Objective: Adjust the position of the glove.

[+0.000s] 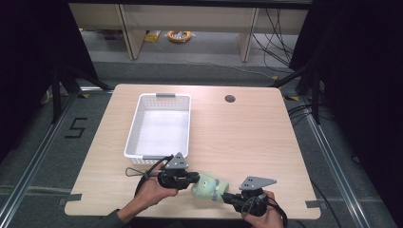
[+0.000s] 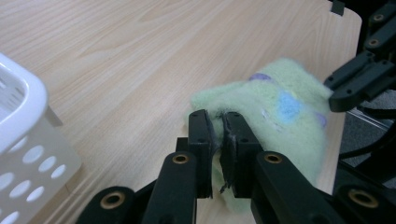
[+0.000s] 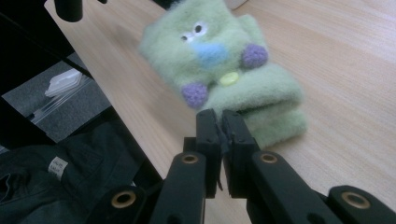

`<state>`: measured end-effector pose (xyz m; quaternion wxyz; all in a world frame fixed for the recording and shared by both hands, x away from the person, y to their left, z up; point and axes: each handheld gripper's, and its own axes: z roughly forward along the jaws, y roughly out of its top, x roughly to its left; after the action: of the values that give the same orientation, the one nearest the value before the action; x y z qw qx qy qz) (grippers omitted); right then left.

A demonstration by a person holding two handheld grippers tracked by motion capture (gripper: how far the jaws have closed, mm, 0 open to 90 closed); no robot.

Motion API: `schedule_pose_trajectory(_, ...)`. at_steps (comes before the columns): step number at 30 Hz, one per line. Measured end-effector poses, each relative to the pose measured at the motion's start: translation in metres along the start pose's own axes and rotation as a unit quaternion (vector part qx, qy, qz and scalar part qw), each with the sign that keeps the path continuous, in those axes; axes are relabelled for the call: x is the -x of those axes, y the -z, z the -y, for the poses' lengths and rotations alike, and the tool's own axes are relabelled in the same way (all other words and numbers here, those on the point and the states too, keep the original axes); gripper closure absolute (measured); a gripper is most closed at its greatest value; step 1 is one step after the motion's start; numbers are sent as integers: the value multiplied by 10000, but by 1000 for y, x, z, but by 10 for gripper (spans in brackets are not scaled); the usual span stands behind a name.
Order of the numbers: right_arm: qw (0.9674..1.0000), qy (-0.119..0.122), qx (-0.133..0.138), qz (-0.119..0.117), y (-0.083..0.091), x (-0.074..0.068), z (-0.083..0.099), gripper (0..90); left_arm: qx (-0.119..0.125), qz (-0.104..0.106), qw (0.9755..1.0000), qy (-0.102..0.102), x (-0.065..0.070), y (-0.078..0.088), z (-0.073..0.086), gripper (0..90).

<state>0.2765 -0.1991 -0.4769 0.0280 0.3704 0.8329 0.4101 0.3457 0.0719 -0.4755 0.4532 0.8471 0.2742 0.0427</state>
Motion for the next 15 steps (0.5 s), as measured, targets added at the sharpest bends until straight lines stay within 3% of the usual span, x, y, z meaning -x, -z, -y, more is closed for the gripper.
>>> schedule_pose_trajectory(1,10000,77,-31,-12,-1,1,0,867,-44,4,10000,-32,-1,-1,0,820)
schedule_pose_trajectory(4,10000,-18,-14,-52,-4,3,3,900,-65,14,10000,24,0,-4,4,818)
schedule_pose_trajectory(6,9999,56,-118,50,-4,7,4,900,-132,14,9999,-6,-2,-5,6,816)
schedule_pose_trajectory(8,9999,27,-102,70,-5,10,7,900,-155,-12,9998,131,-3,-9,9,813)
schedule_pose_trajectory(10,9999,-22,-137,52,-5,10,7,892,-200,7,9997,108,-6,-9,11,795)
schedule_pose_trajectory(13,10000,13,-62,29,-5,10,6,864,-205,-30,9996,208,-8,-7,13,721)
schedule_pose_trajectory(14,9998,-155,-142,1,-3,7,6,849,-229,-73,9993,303,-9,-5,14,686)
schedule_pose_trajectory(15,9999,-13,-50,118,-2,10,5,808,-247,-79,9992,319,-10,-3,14,638)
